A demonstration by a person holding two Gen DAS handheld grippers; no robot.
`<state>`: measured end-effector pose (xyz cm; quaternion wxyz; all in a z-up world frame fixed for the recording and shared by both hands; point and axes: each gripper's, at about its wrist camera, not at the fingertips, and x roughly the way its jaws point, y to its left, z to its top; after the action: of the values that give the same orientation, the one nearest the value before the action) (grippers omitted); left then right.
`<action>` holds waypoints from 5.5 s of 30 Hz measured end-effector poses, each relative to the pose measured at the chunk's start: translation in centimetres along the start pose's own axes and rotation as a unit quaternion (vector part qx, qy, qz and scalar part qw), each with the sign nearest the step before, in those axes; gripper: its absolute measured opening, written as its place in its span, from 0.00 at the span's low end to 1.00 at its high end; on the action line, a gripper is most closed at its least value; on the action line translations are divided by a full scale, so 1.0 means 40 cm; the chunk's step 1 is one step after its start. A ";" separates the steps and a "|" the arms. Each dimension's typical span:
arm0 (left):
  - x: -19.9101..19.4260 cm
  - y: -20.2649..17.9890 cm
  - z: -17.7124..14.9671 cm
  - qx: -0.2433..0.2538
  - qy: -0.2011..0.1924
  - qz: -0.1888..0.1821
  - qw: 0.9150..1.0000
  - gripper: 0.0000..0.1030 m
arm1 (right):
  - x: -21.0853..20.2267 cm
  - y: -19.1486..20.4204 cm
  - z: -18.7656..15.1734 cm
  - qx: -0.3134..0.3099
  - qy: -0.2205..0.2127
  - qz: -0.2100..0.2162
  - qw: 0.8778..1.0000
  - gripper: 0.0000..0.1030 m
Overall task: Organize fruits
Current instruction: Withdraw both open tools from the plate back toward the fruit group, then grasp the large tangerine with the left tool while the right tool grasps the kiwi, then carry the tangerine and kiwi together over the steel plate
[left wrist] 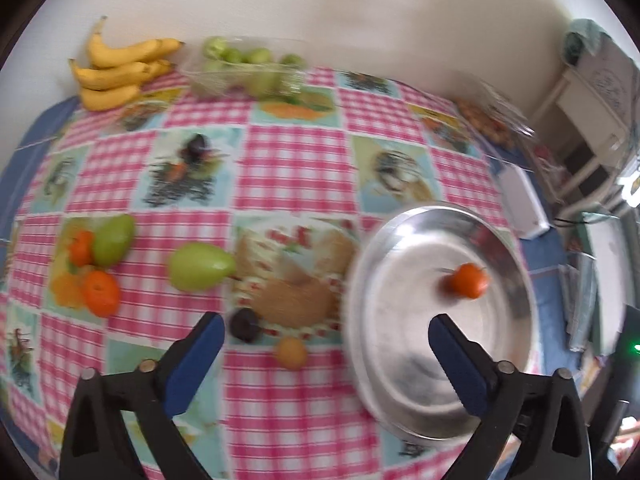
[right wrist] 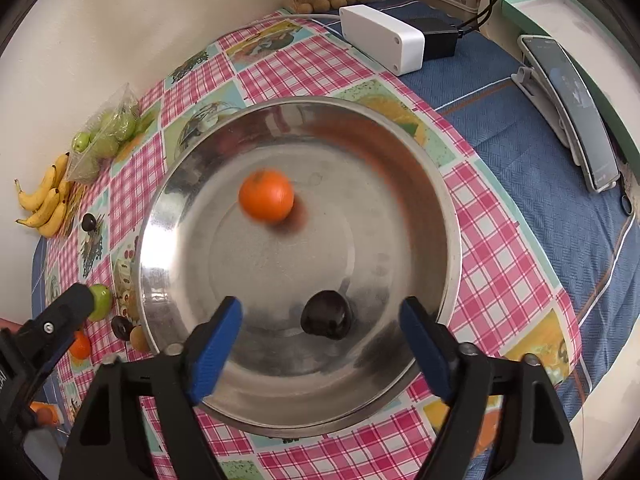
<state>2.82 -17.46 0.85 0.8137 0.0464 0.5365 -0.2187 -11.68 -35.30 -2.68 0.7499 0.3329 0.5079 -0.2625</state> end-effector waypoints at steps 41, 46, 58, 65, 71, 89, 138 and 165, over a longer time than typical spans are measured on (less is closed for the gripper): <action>-0.020 0.266 0.006 -0.015 -0.038 0.112 0.993 1.00 | 0.009 0.142 -0.054 -0.094 -0.031 0.074 0.992 0.95; -0.022 0.289 0.007 -0.023 -0.035 0.108 0.993 1.00 | 0.000 0.177 -0.062 -0.116 -0.038 0.087 0.989 0.95; -0.038 0.361 0.010 -0.037 -0.039 0.117 0.992 1.00 | -0.016 0.252 -0.086 -0.154 -0.072 0.097 0.981 0.95; -0.066 0.430 0.016 -0.064 -0.049 0.123 0.989 1.00 | -0.022 0.330 -0.094 -0.160 -0.075 0.130 0.976 0.95; -0.095 0.492 0.020 -0.091 -0.061 0.113 0.988 1.00 | 0.002 0.424 -0.117 -0.175 -0.037 0.175 0.968 0.95; -0.068 0.493 0.016 -0.076 -0.036 0.085 0.993 1.00 | 0.047 0.456 -0.129 -0.193 -0.005 0.138 0.971 0.95; 0.015 0.415 0.037 -0.020 0.008 0.062 0.998 0.10 | 0.043 0.393 -0.099 -0.189 0.013 0.072 0.979 0.25; 0.061 0.402 0.021 -0.016 0.022 0.084 0.996 0.40 | 0.027 0.377 -0.097 -0.179 0.015 0.083 0.980 0.25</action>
<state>10.88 -3.98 -3.55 0.8178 0.0835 0.5520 -0.1395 -2.53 -22.72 -1.21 0.8086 0.2383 0.5286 -0.0997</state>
